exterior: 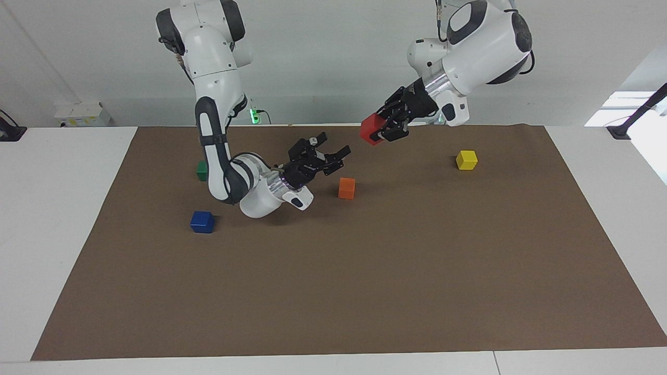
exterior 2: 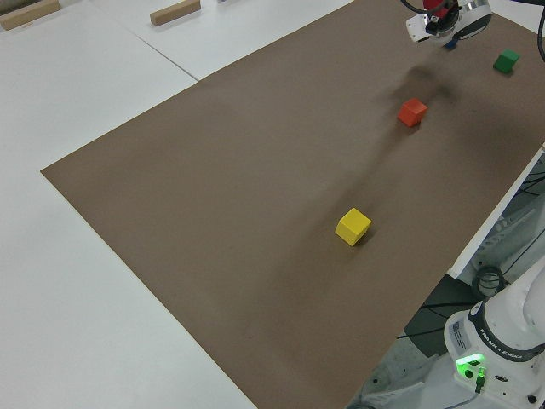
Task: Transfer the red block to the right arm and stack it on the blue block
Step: 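Carry the red cube toward the right gripper while it reaches over, then close the right gripper on the red cube held by the left gripper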
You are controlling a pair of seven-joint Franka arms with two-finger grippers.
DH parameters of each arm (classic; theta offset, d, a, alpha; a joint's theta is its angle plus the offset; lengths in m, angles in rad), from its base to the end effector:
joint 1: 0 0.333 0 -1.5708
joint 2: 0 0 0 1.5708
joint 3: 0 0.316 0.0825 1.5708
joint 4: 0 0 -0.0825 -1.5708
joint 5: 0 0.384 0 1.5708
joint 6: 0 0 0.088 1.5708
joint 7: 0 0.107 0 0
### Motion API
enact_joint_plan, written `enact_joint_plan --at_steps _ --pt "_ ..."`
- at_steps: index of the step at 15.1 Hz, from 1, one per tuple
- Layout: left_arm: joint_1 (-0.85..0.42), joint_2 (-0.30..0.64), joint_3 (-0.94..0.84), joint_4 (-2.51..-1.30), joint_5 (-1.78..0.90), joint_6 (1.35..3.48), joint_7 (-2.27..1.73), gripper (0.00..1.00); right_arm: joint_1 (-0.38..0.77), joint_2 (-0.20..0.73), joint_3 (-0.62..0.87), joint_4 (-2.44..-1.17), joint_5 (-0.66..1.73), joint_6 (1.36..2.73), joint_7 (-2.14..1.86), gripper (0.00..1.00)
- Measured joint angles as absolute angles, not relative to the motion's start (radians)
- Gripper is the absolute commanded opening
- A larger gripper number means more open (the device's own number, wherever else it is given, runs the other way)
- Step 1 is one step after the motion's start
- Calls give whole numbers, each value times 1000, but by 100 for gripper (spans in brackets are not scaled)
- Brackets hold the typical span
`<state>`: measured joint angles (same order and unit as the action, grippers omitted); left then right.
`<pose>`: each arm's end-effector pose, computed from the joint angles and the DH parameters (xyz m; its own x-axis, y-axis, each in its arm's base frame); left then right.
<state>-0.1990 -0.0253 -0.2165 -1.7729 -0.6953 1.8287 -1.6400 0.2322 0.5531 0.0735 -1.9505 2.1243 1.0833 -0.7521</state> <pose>0.4971 -0.2775 0.5830 0.1404 0.7667 -0.6265 0.9804 -0.1961 -0.0203 0.5452 0.2867 0.3247 0.9718 0.2265 -0.0664 -0.2023 0.6542 -0.7288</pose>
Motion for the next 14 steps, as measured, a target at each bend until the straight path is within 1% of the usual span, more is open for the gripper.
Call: enact_joint_plan --at_steps 6,12,14 --pt "-278 -37 -217 -1800 -698 1954 -1883 0 232 585 73 -1931 2124 1066 -752 100" --pt "-325 -47 -217 -1858 -698 2107 -2043 0 242 587 78 -1922 2128 1062 -752 100" --pt "-331 -56 -216 -1886 -698 2129 -2045 0 243 587 82 -1922 2128 1062 -752 79"
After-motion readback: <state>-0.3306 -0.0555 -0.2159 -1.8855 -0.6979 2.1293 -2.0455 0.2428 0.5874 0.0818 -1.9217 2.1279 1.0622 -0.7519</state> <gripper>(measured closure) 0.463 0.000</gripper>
